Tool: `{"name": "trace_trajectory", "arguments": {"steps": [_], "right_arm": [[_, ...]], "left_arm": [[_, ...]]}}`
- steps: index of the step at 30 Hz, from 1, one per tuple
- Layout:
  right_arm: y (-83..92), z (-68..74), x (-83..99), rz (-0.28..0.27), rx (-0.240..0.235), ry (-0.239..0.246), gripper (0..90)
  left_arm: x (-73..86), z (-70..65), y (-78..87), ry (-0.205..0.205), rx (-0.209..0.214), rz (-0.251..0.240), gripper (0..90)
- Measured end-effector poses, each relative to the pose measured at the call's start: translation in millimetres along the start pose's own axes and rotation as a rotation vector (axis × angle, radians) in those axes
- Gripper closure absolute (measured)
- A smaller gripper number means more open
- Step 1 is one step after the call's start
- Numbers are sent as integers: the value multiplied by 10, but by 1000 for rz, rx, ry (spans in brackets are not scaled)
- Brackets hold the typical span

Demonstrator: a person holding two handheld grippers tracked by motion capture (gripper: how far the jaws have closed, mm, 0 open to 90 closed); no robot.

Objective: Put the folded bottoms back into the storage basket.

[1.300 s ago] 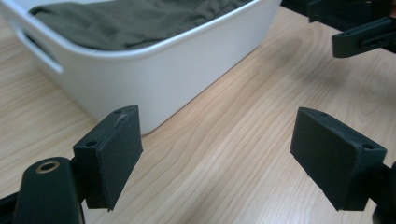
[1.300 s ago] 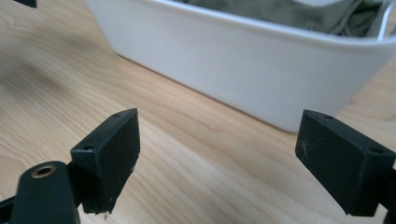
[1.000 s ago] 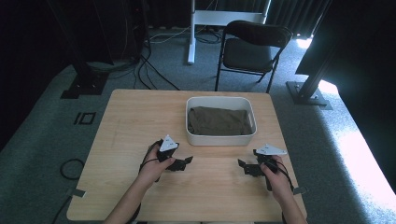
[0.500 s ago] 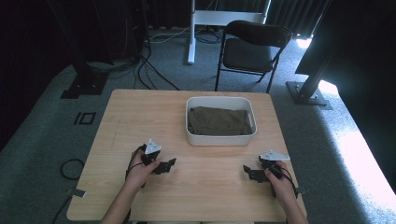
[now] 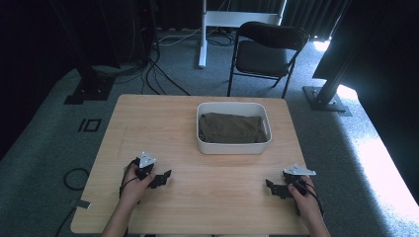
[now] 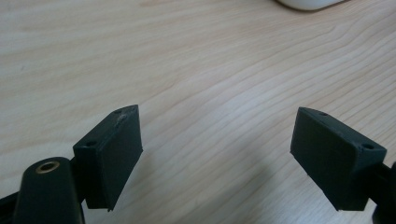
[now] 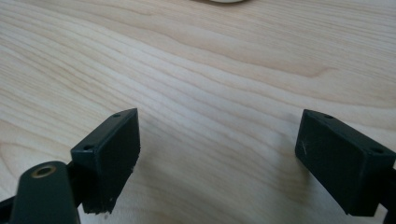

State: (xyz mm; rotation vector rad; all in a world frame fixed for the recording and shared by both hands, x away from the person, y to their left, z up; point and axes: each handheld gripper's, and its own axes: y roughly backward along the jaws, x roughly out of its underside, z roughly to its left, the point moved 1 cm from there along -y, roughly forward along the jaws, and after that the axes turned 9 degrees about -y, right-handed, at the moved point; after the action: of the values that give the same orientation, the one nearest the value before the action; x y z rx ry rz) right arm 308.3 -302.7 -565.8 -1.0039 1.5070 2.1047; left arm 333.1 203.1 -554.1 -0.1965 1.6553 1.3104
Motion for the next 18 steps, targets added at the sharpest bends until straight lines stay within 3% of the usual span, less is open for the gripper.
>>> {"name": "trace_trajectory", "arguments": {"steps": [5,10,16,18], "right_arm": [[65,-28,66,7,59,20,134],[105,-37,104,7,59,19,135],[107,-35,109,7,73,5,121],[107,-35,109,6,74,4,121]], "left_arm": [[97,50,26,12,-72,48,178],[154,79,79,41,-150,78,164],[164,31,90,84,-196,88,150],[165,22,90,85,-194,87,143]]}}
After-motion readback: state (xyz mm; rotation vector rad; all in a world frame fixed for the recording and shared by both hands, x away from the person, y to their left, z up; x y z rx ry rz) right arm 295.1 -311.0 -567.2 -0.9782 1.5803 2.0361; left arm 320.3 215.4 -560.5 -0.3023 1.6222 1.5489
